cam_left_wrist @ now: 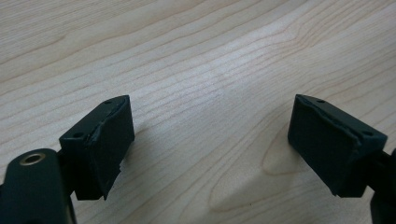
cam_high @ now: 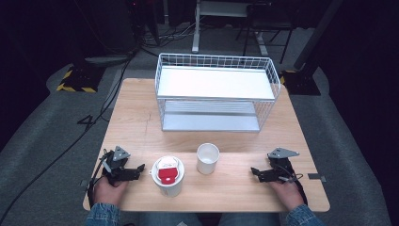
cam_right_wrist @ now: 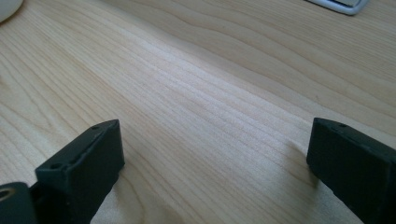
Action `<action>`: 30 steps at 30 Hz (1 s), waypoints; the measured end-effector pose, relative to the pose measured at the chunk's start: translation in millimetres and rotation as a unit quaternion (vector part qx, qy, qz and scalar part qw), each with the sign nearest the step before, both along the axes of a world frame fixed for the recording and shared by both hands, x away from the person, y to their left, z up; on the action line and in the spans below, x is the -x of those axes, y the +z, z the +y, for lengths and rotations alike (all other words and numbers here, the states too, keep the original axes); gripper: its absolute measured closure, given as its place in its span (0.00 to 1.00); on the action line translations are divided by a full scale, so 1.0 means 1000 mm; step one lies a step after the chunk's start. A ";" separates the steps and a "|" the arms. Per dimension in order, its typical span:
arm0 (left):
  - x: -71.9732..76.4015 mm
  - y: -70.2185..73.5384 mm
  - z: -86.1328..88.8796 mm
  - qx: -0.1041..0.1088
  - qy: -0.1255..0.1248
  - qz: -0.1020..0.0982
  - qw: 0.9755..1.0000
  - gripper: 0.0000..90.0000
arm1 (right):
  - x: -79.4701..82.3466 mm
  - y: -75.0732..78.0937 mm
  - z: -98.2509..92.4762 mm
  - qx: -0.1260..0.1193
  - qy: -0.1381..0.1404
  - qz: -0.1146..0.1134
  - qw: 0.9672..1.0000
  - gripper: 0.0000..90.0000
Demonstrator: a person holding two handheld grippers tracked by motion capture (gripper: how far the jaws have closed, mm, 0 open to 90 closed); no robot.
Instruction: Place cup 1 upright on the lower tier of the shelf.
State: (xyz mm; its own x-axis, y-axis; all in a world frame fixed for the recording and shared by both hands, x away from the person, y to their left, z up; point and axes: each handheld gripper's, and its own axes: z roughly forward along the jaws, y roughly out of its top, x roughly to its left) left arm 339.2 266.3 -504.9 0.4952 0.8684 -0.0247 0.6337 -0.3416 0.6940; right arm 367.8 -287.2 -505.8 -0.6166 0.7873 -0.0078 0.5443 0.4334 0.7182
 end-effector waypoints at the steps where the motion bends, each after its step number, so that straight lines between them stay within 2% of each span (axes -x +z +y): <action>1: 0.000 0.000 0.000 0.000 0.000 0.000 1.000 0.17 | 0.000 0.000 0.000 0.000 0.000 0.000 1.000 0.05; 15: 0.000 0.000 0.000 0.000 0.001 0.000 1.000 0.17 | 0.001 0.001 0.001 0.001 -0.001 -0.002 1.000 0.06; 19: 0.000 0.000 0.000 0.000 0.002 0.000 1.000 0.17 | 0.003 0.006 0.003 -0.006 0.006 -0.012 1.000 0.06; 25: 0.000 0.000 0.000 0.003 0.003 0.000 1.000 0.17 | 0.010 0.018 0.006 -0.040 0.018 -0.035 0.998 0.06; 26: 0.000 0.000 0.000 0.003 0.004 0.000 1.000 0.17 | 0.012 0.022 0.007 -0.056 0.026 -0.044 0.997 0.06; 30: 0.000 0.000 0.000 0.002 0.006 0.000 1.000 0.17 | 0.015 0.027 0.011 -0.067 0.034 -0.052 0.996 0.06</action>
